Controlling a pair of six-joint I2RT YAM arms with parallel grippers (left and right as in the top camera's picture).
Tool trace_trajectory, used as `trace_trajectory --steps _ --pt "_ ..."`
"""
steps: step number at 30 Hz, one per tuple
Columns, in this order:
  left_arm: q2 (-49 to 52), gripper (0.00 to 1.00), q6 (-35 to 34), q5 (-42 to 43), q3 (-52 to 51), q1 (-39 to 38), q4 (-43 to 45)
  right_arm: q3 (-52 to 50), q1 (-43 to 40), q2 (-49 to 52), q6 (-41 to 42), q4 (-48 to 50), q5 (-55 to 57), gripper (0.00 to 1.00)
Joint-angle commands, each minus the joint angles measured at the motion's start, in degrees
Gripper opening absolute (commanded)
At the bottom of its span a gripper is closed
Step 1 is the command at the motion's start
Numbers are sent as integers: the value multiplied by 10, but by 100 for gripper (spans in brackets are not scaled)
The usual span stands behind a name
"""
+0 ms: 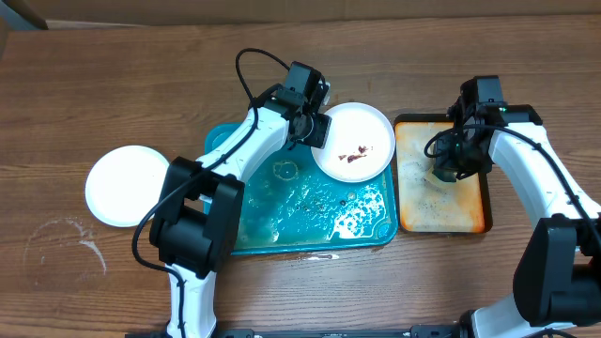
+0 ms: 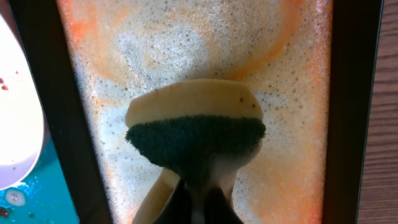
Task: Clean dirty plates on tray and stack at the side
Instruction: 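Move the left gripper to the remaining white plate and grasp its rim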
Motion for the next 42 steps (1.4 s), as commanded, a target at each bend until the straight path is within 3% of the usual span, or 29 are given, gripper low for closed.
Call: trace_trajectory --steps 1,7,21,25,27,32,37,42 --pt "15 46 -6 9 9 0 -6 -3 -1 -10 -2 -1 -3 4" --pt "18 38 -6 -9 9 2 -19 -3 -1 -10 0 -3 -3 4" --pt "24 31 -4 -11 6 -1 -36 -3 -1 -10 0 -14 -3 4" --pt "41 22 -4 -10 6 -2 -39 -3 -1 -10 0 -15 -3 4" --pt "43 4 -6 -8 6 -2 -43 -3 -1 -10 0 -16 -3 4" --pt "39 4 -6 -9 7 3 -50 -3 -1 -10 0 -16 -3 4" --pt "20 4 -9 -13 11 27 -113 -3 -1 -10 0 -16 -3 4" --pt "-17 4 -78 -12 11 70 -224 -3 -1 -10 0 -16 -3 4"
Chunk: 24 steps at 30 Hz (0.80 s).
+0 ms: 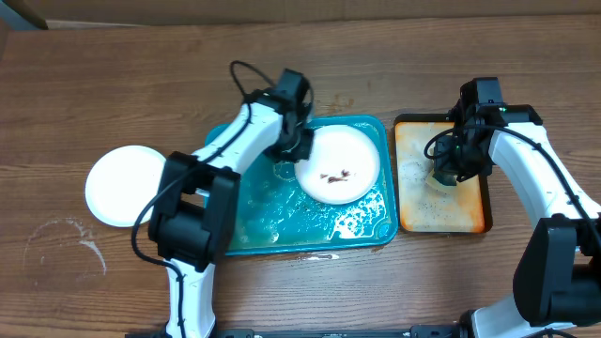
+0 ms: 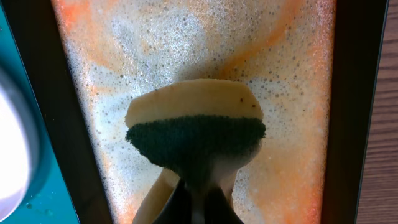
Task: Clean dirty plates on tray and stack at the side
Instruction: 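Move the left gripper to the remaining white plate and grasp its rim, then lift the sponge from the orange tray with the right gripper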
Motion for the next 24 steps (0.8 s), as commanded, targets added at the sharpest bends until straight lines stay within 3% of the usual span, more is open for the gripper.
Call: trace_trajectory --steps 1,5,8,19,24 --pt "-38 4 -66 -14 0 40 -69 -3 -1 -10 0 2 -4 4" --pt "-46 4 -111 -12 -1 65 -165 -8 1 -9 -27 12 -26 4" --pt "-46 4 -111 -19 -5 67 -184 -29 6 -9 -41 41 -33 4" --pt "-45 4 -125 -30 -11 56 -170 -173 12 -9 -40 245 -23 4" --pt "-45 4 -125 -30 -42 50 -158 -197 12 -10 -14 250 12 4"
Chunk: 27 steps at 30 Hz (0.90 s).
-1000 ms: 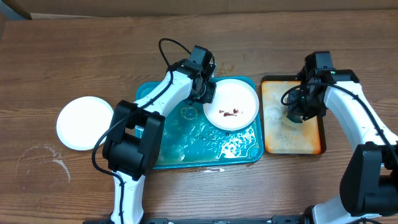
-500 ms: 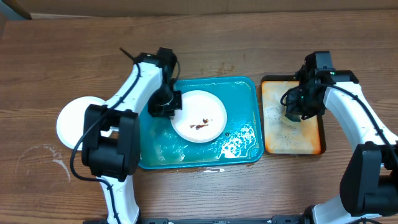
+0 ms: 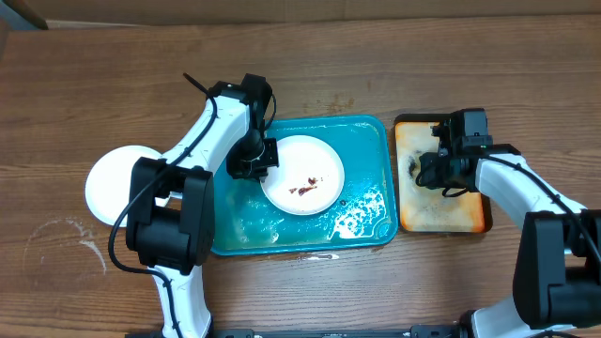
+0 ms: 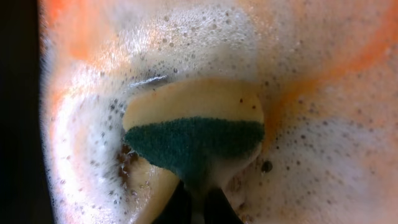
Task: Clean dirty plates on tray and stack at the side
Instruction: 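Lift the sponge from the orange tray with the right gripper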
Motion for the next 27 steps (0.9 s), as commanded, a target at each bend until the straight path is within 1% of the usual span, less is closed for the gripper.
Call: trace_trajectory --steps 1,6,16,18,21,23,25,27 --pt "-14 4 -14 -12 -33 -10 8 -17 2 -5 19 -16 32 4" --pt "-14 4 -16 -5 -76 -14 41 29 2 -24 32 -63 10 4" --pt "-14 4 -16 10 -82 -14 49 153 2 -79 32 -209 -82 4" --pt "-14 4 -16 10 -82 -14 48 154 5 -83 32 -224 -66 4" --pt "-14 5 -16 10 -82 -14 48 153 5 -80 50 -233 -7 4" --pt "-14 5 -16 10 -82 -14 48 153 5 -81 60 -239 -4 4" --pt "-14 6 -16 10 -82 -14 47 153 7 -81 52 -240 -54 4" --pt "-14 5 -16 15 -82 -14 47 153 17 -81 8 -237 -151 4"
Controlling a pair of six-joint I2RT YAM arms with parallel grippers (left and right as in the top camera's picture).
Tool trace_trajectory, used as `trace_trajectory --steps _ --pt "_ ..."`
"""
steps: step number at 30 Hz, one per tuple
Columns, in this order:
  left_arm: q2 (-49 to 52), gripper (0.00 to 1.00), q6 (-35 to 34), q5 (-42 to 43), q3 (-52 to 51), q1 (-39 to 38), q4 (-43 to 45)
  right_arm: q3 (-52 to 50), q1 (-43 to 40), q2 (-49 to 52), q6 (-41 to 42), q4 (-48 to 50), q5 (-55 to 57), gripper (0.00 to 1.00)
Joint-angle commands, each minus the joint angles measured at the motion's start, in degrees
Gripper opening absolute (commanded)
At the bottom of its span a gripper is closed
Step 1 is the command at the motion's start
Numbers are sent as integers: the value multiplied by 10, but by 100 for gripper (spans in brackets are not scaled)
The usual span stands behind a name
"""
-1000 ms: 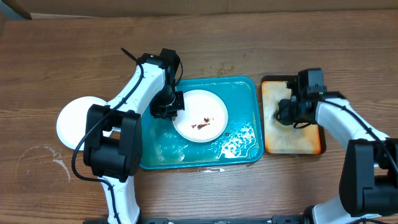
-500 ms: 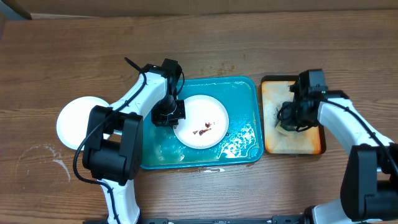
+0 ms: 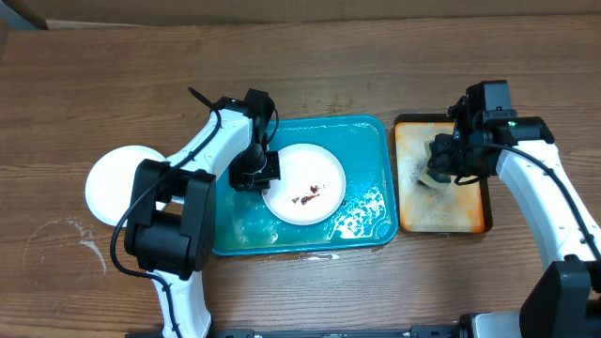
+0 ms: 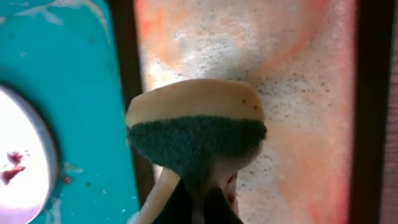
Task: Clean dirty plates on tray and stack at the side
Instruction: 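Lift the sponge from the orange tray with the right gripper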
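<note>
A white plate (image 3: 303,182) with dark red crumbs lies in the teal tray (image 3: 366,221), which is wet and foamy. My left gripper (image 3: 255,169) is at the plate's left rim, shut on it. A clean white plate (image 3: 111,183) rests on the table at the far left. My right gripper (image 4: 198,200) is shut on a yellow sponge with a green scouring face (image 4: 196,134), held above the left side of the foamy orange tray (image 3: 441,211), close to the teal tray (image 4: 68,74). The dirty plate's edge (image 4: 22,155) shows at the left of the right wrist view.
The two trays sit side by side in the middle of a wooden table (image 3: 394,56). A dark rim (image 4: 124,81) separates the soap tray from the teal one. A faint white smear marks the wood at front left (image 3: 66,239).
My right gripper has lifted the sponge out of the foam and shifted it left, toward the teal tray. The left gripper and plate moved slightly right within the teal tray.
First my left gripper held the dirty plate over the teal tray's back right corner while the right held the sponge above the soap tray. The plate then stood further left and lay in the tray's middle. The sponge sat down in the foam, and now is raised again.
</note>
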Motion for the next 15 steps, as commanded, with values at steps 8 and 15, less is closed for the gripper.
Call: trace_trajectory --steps 8,15 --pt "1 5 -14 54 -14 -11 12 6 148 -2 3 65 -182 4" --pt "1 4 -14 54 -14 -31 12 6 275 19 132 148 -89 4"
